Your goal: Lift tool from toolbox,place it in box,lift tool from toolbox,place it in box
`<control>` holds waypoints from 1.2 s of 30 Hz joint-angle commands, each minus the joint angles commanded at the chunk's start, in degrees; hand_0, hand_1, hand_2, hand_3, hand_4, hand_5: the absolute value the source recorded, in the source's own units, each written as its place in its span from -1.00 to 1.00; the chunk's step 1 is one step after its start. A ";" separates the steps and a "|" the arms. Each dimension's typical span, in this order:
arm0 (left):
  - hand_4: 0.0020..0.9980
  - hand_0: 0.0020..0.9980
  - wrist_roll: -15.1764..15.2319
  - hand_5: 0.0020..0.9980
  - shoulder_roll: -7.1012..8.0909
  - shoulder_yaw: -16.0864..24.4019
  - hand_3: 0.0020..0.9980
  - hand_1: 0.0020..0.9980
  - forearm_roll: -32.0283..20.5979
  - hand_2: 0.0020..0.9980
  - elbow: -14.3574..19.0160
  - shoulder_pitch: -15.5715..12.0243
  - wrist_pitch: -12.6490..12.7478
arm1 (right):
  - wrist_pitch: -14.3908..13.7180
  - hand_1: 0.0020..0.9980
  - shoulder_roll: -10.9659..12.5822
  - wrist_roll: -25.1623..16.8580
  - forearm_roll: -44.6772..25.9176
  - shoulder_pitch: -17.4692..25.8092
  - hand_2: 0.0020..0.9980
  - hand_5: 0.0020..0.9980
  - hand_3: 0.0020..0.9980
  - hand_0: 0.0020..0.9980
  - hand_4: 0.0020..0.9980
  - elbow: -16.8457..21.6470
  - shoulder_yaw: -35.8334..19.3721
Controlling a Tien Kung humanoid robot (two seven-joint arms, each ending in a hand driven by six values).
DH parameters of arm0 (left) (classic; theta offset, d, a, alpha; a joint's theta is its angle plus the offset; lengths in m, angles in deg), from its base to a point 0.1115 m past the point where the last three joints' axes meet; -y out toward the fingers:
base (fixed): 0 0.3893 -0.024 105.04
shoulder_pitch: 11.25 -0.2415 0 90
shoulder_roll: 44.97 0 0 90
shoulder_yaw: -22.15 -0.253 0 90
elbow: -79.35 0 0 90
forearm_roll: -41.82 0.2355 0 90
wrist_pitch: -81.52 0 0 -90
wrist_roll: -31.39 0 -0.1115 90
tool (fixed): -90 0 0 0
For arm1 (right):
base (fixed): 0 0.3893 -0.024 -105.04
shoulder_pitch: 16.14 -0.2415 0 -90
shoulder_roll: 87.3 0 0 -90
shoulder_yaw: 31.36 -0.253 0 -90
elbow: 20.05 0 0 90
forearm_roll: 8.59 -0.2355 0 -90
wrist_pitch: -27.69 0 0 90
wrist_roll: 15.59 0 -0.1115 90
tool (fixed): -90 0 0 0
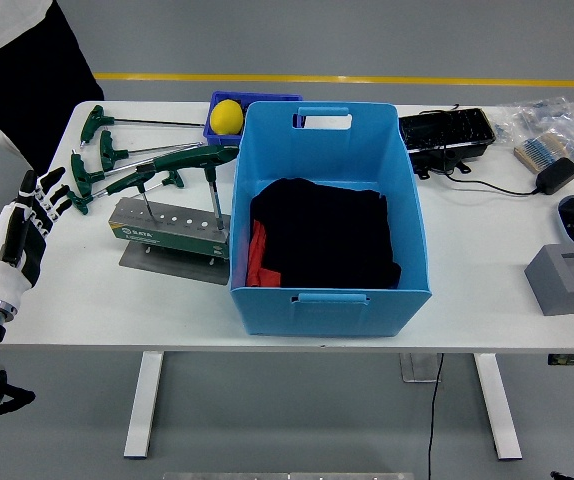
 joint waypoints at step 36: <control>0.93 0.86 1.56 0.87 0.10 0.66 0.75 0.94 10.86 1.00 0.85 0.47 0.95 | -0.07 0.19 0.22 -0.28 -1.29 -0.52 0.33 0.32 0.08 0.23 0.55 -0.11 0.61</control>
